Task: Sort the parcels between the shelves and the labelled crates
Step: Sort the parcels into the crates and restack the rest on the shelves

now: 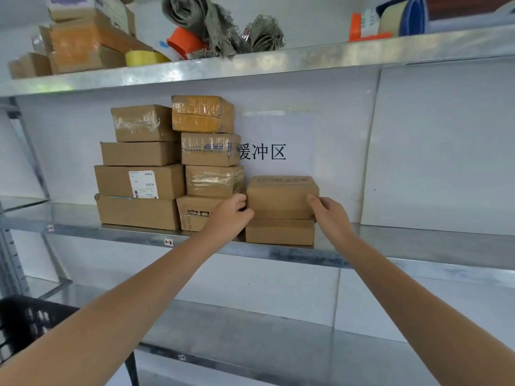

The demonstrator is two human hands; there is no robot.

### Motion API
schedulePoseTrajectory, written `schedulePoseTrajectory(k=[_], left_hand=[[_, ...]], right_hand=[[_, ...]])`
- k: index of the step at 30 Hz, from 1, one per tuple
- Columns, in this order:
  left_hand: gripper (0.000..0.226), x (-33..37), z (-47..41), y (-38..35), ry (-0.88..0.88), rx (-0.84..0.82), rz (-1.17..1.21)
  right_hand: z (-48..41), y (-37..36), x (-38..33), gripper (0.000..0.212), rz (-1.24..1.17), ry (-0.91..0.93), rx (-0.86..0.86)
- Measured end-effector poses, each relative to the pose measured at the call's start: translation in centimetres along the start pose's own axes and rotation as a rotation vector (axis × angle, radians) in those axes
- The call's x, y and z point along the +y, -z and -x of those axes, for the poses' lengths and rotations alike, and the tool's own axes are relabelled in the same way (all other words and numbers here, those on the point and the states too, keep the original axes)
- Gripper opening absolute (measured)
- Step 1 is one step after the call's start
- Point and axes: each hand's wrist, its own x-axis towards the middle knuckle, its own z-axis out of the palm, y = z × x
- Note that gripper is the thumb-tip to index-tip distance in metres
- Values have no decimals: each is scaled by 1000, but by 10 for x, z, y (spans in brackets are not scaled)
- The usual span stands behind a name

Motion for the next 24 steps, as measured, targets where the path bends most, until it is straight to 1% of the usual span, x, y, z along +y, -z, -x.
schedulePoseTrajectory(k=[2,3,5,6,9,10,12,14,17,20,22,24], left_hand=[[11,-3,5,-1,13,44,135],[8,-1,6,-1,18,77,165],[22,7,5,-3,68,115,211],[28,12,5,-4,102,114,243],[49,25,8,-11,151,101,230],[54,28,11,-14,149,114,208],[54,31,18,-18,137,164,197],[47,36,28,-17,122,195,252],[34,41,41,-9,51,195,287],[28,51,53,7,-110,204,291],[24,57,59,21,-190,211,327],[24,59,64,34,-246,246,351]], right_hand=[[7,10,6,53,-55,14,51],[9,13,7,58,-111,6,64],[11,15,1,68,-186,-47,62],[11,15,-4,73,-171,-88,47],[13,11,-18,87,-17,-193,-14],[15,9,-21,87,6,-206,-21],[20,7,-26,84,13,-211,-7],[27,8,-27,83,6,-176,27],[37,17,-32,56,-127,-24,124],[47,28,-48,44,-258,88,191],[55,31,-57,40,-348,138,176],[65,30,-60,40,-412,174,123]])
